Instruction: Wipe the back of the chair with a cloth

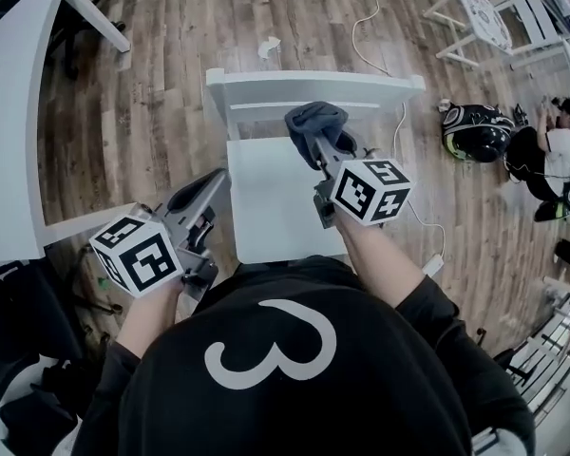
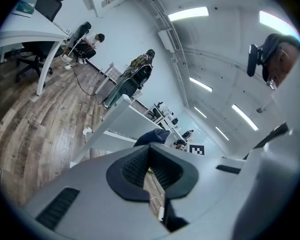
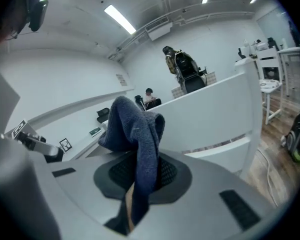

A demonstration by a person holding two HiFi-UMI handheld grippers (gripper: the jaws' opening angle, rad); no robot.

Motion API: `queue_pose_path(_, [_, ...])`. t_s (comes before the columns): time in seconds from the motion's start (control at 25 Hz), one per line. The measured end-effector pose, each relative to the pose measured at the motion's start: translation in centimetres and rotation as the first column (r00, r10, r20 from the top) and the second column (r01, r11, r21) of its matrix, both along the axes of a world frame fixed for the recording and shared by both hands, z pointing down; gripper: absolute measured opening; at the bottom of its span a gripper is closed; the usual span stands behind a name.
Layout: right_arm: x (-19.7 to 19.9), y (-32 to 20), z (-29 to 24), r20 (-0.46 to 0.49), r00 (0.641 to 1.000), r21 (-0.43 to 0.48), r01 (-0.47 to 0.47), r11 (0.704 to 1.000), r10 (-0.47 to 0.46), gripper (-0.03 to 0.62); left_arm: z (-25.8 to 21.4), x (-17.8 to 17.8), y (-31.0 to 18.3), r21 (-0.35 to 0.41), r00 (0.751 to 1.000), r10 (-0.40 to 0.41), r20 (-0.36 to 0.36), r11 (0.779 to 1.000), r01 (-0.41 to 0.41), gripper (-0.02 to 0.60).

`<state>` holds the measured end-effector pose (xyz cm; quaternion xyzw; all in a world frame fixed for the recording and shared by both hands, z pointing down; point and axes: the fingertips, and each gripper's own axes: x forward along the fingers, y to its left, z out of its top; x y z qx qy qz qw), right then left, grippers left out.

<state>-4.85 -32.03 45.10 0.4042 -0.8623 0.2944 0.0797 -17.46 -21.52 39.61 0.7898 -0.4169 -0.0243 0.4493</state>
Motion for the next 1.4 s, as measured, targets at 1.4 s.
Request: queue_pose_path(1.4, [-12.9, -1.6, 4.5, -0.077, 0.993, -0.016, 0.084, 0.996, -0.084, 0.051, 3.6, -7.4, 3.6, -0.076, 0.992, -0.125, -0.016, 0.989, 0.124, 0.014])
